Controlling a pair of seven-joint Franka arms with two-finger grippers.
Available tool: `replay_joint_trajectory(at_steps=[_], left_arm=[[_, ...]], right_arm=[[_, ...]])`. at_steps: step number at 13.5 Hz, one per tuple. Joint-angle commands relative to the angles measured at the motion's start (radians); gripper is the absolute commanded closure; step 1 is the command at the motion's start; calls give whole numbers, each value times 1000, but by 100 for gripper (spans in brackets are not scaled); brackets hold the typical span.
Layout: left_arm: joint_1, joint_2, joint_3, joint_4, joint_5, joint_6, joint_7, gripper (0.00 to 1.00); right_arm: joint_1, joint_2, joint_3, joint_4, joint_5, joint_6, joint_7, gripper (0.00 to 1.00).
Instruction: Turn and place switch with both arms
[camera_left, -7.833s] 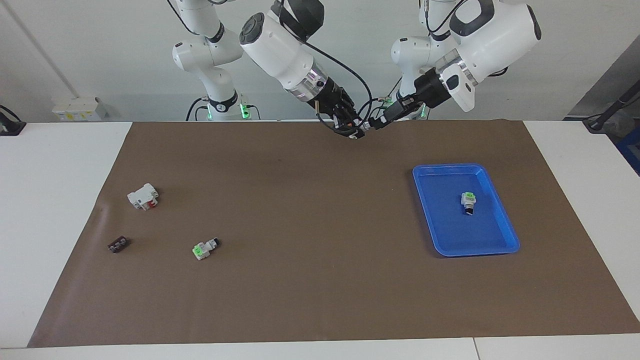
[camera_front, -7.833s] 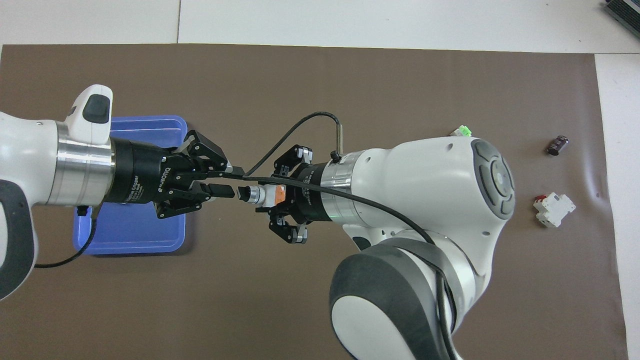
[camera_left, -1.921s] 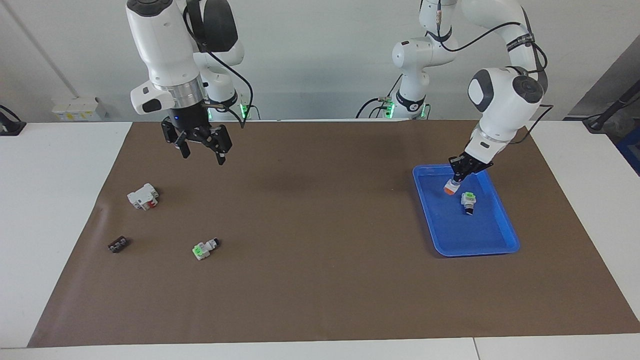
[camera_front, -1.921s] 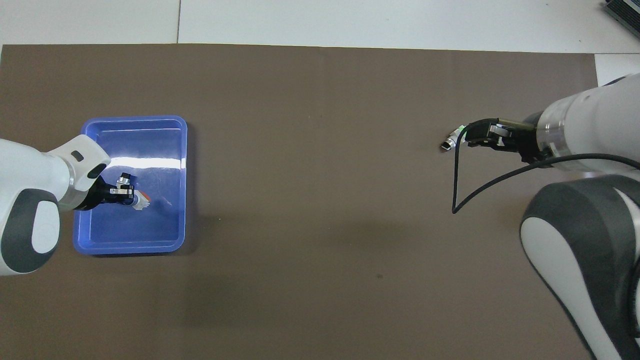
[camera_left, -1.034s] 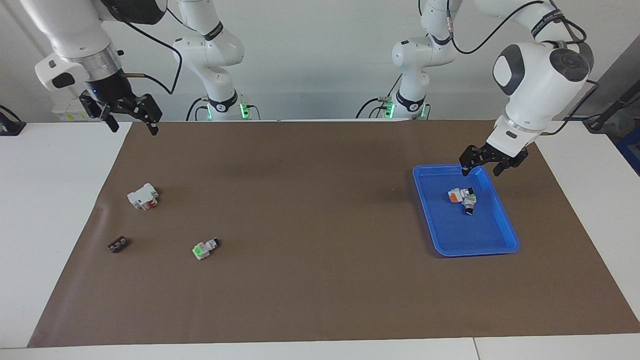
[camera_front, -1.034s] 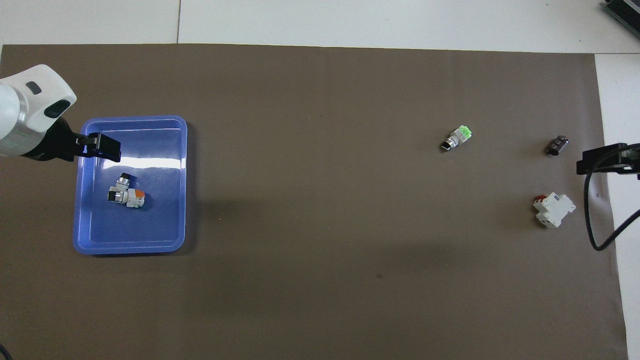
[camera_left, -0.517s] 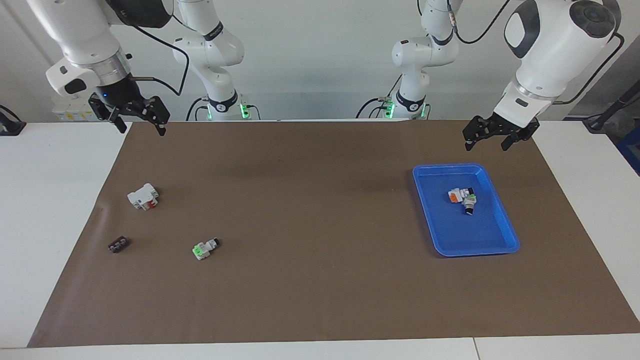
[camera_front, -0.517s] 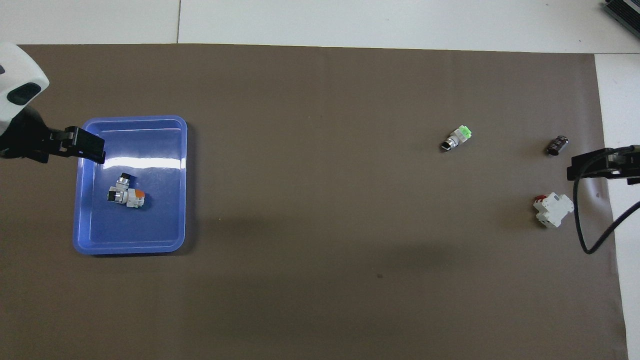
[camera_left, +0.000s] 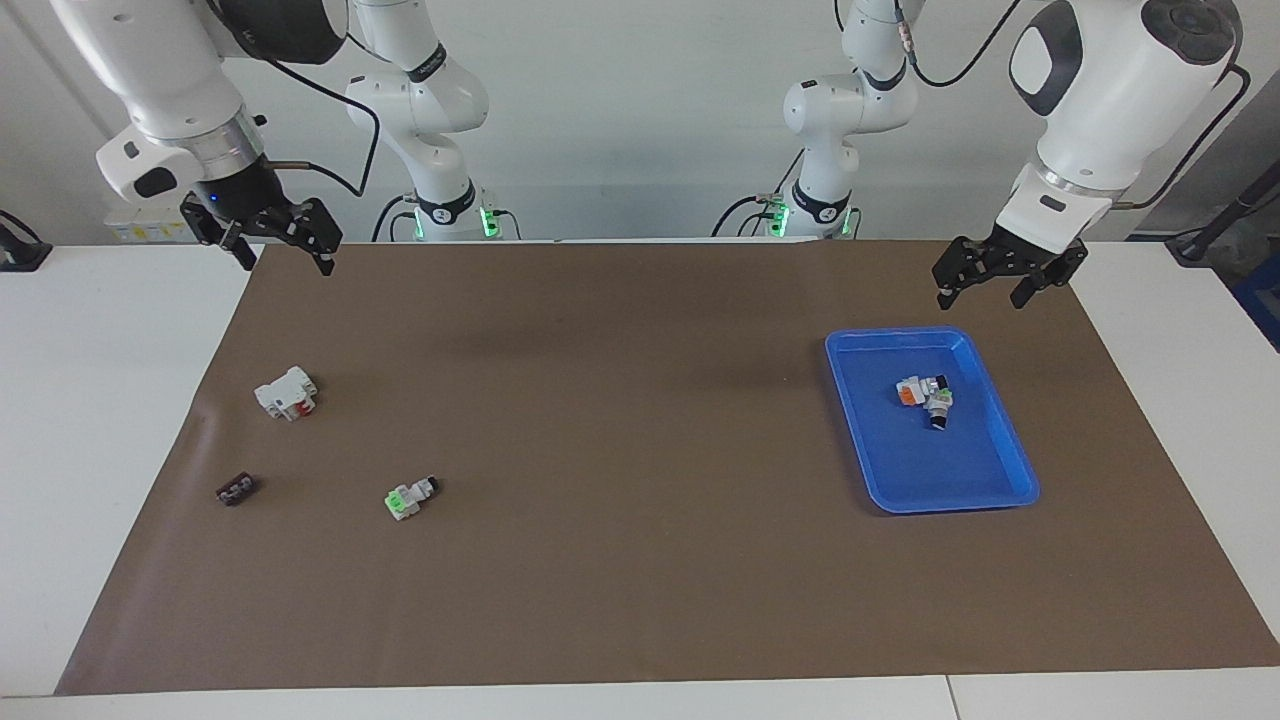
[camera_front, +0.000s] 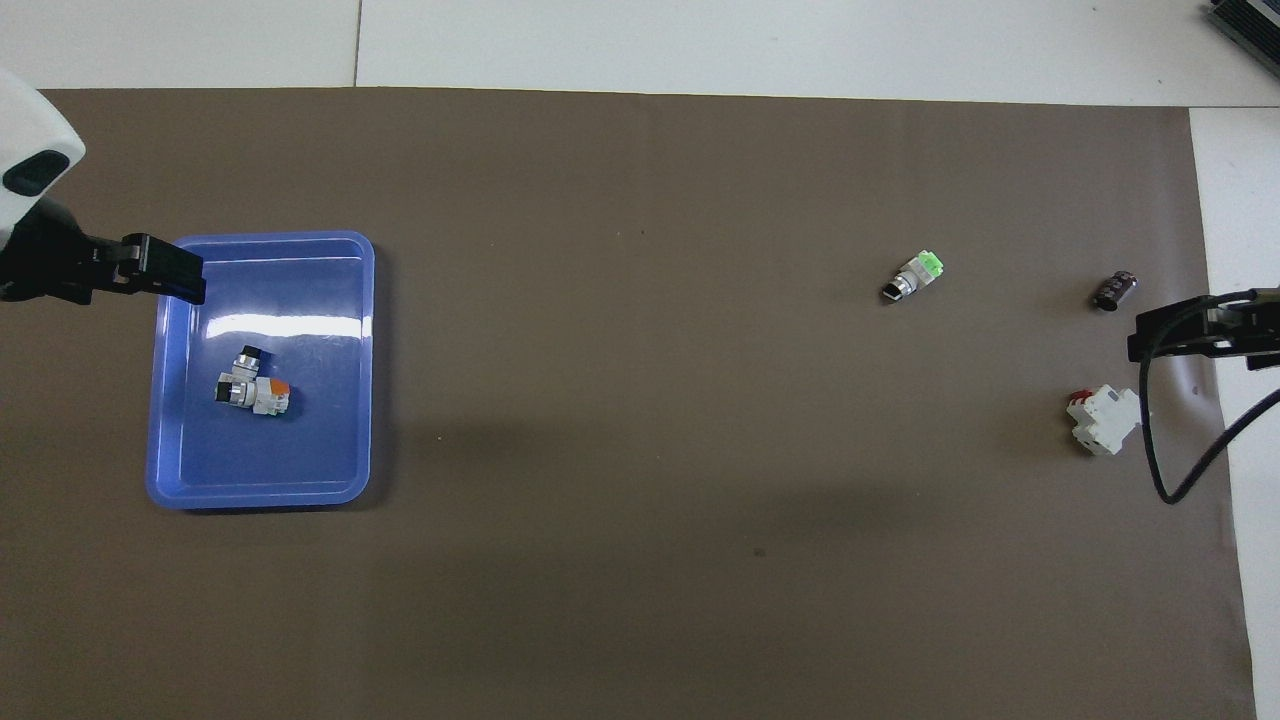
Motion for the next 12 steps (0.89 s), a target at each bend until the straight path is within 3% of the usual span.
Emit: replay_joint_trajectory(at_steps=[1,12], left_arm=[[1,-21,3,-35,19,83,-6,0],[1,-27,3,-50,19,86,-4,0]], right_arm=[[-14,-4,13,-10,1,-2,8,0],[-16,-7,11,-30,1,51,7,0]])
